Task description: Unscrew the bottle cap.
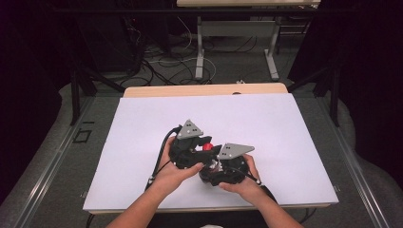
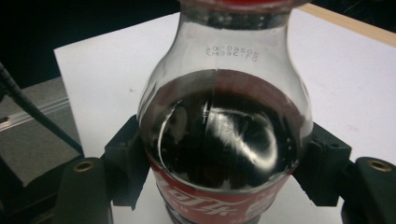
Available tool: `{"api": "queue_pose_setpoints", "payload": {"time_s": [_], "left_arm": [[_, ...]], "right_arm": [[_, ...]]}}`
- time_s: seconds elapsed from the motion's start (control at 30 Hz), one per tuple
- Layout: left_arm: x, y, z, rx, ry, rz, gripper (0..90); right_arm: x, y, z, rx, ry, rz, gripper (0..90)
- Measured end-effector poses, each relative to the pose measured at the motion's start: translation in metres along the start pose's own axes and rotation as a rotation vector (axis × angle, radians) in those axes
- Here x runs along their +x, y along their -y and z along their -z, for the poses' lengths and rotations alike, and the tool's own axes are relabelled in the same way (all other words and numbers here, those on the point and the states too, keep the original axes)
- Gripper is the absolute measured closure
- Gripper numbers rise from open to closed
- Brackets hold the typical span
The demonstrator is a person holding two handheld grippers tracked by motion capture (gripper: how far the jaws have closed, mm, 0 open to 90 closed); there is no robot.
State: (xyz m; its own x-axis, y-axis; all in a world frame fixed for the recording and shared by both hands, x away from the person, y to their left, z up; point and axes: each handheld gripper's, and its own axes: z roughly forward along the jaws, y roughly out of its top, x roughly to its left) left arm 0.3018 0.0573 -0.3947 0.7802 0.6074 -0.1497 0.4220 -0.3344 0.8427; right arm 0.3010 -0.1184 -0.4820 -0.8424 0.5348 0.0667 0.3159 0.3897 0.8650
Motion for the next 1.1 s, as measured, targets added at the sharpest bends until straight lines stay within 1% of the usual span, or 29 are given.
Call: {"api": "queue_pose_setpoints", "payload": {"time_s": [0.07,0.1,0.13,0.17,0.2,0.23,0.27,0.3,0.33,0.37,0.43,0.47,0.5,0.53,0.57,0.6,0.63,0.67,0.7,0.73,0.77,0.8,0.83,0.93,0.97,1.0,1.07,1.1], "left_arm": [[0.003,0.0,0.005,-0.008,0.026,-0.002,50.0],[0.005,-0.001,0.007,-0.007,0.04,-0.005,49.8],[0.006,-0.001,0.009,-0.003,0.054,-0.008,49.8],[0.007,-0.001,0.01,-0.003,0.064,-0.004,49.8],[0.009,-0.001,0.011,0.003,0.072,-0.02,49.8],[0.01,0.0,0.012,0.01,0.072,-0.024,49.9],[0.011,0.0,0.011,0.015,0.071,-0.034,50.2],[0.012,0.001,0.011,0.023,0.065,-0.032,51.2],[0.014,0.001,0.01,0.023,0.076,-0.033,51.1],[0.015,0.002,0.009,0.021,0.085,-0.019,51.3],[0.016,0.002,0.007,0.015,0.099,-0.013,51.5],[0.018,0.002,0.007,0.024,0.115,-0.013,51.9],[0.018,0.003,0.005,0.014,0.125,-0.009,53.6],[0.018,0.003,0.004,0.023,0.139,0.0,55.9],[0.017,0.003,0.003,0.025,0.142,0.008,58.6],[0.017,0.003,0.003,0.025,0.14,0.001,60.1],[0.017,0.002,0.002,0.029,0.13,-0.025,60.3],[0.014,0.002,0.002,0.03,0.117,-0.011,60.6],[0.013,0.002,0.003,0.033,0.104,-0.01,60.7],[0.011,0.002,0.003,0.027,0.087,-0.008,60.8],[0.009,0.002,0.003,0.023,0.068,-0.002,60.9],[0.007,0.001,0.003,0.022,0.047,-0.011,60.9],[0.006,0.001,0.003,0.022,0.03,-0.008,61.0],[0.001,0.0,0.002,0.017,-0.011,0.013,61.0],[0.0,0.0,0.001,0.012,-0.026,0.023,61.0],[-0.001,-0.001,0.0,0.014,-0.038,0.03,61.0],[-0.002,-0.001,-0.001,0.011,-0.038,0.034,60.9],[-0.001,-0.002,-0.001,0.008,-0.031,0.031,60.8]], "right_arm": [[-0.001,0.0,0.0,-0.009,0.001,0.0,29.4],[-0.002,0.0,0.0,-0.007,-0.004,0.0,29.4],[-0.002,0.0,0.001,-0.001,-0.019,-0.005,29.4],[-0.002,0.0,0.001,-0.001,-0.019,-0.005,29.4],[-0.002,0.0,0.001,-0.004,-0.022,-0.004,29.4],[-0.002,-0.001,0.002,0.003,-0.033,-0.005,29.4],[-0.002,-0.001,0.001,0.0,-0.038,-0.004,29.4],[-0.002,0.0,0.001,-0.008,-0.038,0.005,29.4],[-0.001,-0.001,0.0,-0.012,-0.04,0.003,29.4],[-0.001,-0.001,0.0,0.004,-0.044,0.009,29.4],[0.0,0.0,-0.001,-0.003,-0.041,0.013,29.4],[0.0,0.0,-0.001,-0.003,-0.041,0.016,29.4],[0.0,0.0,-0.001,-0.002,-0.041,0.018,29.4],[0.0,0.0,-0.001,0.003,-0.046,0.013,29.5],[0.0,0.0,-0.002,0.004,-0.045,0.014,29.4],[0.001,0.0,-0.002,0.005,-0.042,0.014,29.5],[0.001,0.001,-0.002,0.005,-0.043,0.013,29.4],[0.0,0.001,-0.003,0.002,-0.045,0.025,29.4],[0.0,0.001,-0.003,0.004,-0.044,0.017,29.4],[0.0,0.001,-0.003,0.001,-0.041,0.028,29.4],[0.001,0.001,-0.002,0.001,-0.037,0.009,29.4],[0.001,0.001,-0.002,0.001,-0.035,0.008,29.5],[0.001,0.001,-0.002,0.0,-0.029,0.006,29.5],[0.002,0.0,-0.001,0.006,-0.006,0.01,29.5],[0.002,0.0,-0.002,-0.002,0.009,0.003,29.6],[0.002,0.0,-0.001,0.011,0.01,-0.001,29.6],[0.002,0.0,-0.001,0.004,0.024,-0.005,29.5],[0.001,0.0,-0.001,-0.001,0.024,0.002,29.5]]}}
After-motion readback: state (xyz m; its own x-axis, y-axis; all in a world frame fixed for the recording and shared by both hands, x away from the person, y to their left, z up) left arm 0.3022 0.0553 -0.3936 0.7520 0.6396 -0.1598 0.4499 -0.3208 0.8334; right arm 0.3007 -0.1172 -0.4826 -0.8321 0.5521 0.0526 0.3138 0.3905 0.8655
